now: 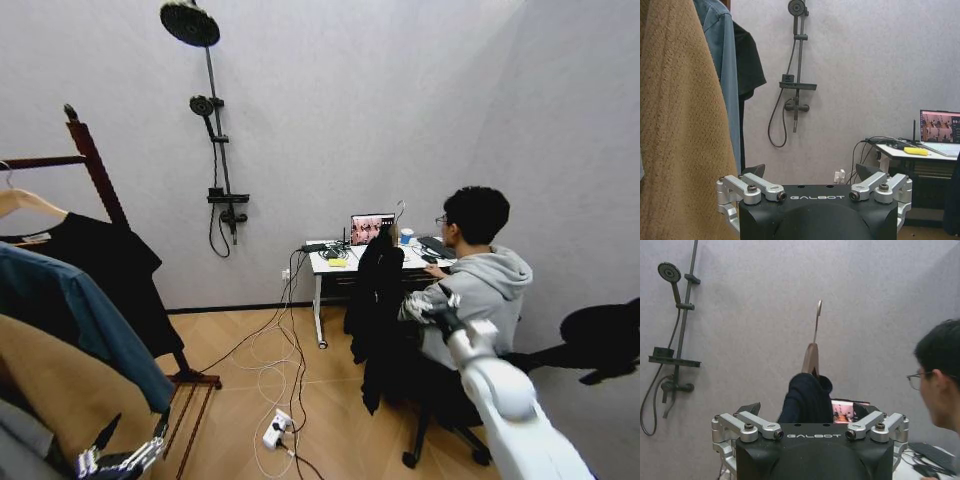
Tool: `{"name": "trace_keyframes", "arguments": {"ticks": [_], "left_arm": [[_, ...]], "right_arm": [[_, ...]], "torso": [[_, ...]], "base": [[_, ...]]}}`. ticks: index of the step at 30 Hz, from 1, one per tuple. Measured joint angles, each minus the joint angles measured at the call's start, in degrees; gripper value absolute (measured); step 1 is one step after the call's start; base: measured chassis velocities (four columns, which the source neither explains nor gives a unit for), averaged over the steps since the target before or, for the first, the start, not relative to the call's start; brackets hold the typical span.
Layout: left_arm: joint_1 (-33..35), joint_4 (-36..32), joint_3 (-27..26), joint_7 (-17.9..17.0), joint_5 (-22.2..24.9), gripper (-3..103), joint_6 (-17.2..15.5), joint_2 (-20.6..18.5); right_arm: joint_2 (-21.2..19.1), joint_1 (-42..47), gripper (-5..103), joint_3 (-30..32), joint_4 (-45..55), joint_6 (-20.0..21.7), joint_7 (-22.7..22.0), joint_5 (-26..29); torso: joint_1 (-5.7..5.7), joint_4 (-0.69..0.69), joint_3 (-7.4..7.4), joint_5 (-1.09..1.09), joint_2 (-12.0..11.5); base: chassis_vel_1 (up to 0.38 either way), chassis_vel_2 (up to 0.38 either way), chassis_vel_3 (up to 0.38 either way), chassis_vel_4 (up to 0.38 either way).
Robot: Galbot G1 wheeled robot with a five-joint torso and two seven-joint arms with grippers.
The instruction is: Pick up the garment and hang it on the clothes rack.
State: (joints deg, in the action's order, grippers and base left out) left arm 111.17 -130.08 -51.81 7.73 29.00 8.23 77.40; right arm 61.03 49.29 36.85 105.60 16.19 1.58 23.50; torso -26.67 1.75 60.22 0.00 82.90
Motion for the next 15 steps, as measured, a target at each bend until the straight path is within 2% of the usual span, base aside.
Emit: {"name": "trace_keyframes", "arguments": {"ticks": [1,5,7,8,10,12,15], "left_arm": [[0.0,0.0,0.0,0.0,0.0,100,0.0,0.0],[0.0,0.0,0.0,0.0,0.0,100,0.0,0.0],[0.0,0.0,0.0,0.0,0.0,100,0.0,0.0],[0.0,0.0,0.0,0.0,0.0,100,0.0,0.0],[0.0,0.0,0.0,0.0,0.0,100,0.0,0.0],[0.0,0.0,0.0,0.0,0.0,100,0.0,0.0],[0.0,0.0,0.0,0.0,0.0,100,0.0,0.0]], "right_arm": [[-0.1,-3.6,100,-1.8,-2.4,-0.6,0.3,0.9],[0.9,-8.7,100,-4.2,-5.8,-1.1,-0.8,1.1],[2.6,-12.7,103,-6.0,-9.5,-0.3,-4.0,0.6],[2.6,-12.7,103,-6.0,-9.5,-0.3,-4.0,0.6],[3.5,-14.0,98,-7.0,-10.7,1.9,-7.5,0.6],[3.7,-14.1,98,-7.2,-10.9,2.2,-8.3,0.6],[4.7,-13.9,84,-7.6,-11.6,3.0,-9.9,2.4]], "torso": [[-0.02,-0.01,0.0,0.01,0.0],[-0.02,0.0,0.0,-0.03,0.0],[-0.01,-0.01,0.0,0.01,0.0],[-0.01,-0.01,0.0,0.01,0.0],[0.0,0.0,-0.01,-0.02,0.0],[0.01,0.0,-0.01,-0.01,0.0],[0.0,0.0,0.0,-0.01,0.0]], "base": [[-0.011,0.028,0.023,-0.055],[-0.003,0.007,0.006,-0.014],[0.0,0.0,0.0,0.0],[0.0,0.0,0.0,0.0],[0.0,0.0,0.0,0.0],[0.0,0.0,0.0,0.0],[0.0,0.0,0.0,0.0]]}}
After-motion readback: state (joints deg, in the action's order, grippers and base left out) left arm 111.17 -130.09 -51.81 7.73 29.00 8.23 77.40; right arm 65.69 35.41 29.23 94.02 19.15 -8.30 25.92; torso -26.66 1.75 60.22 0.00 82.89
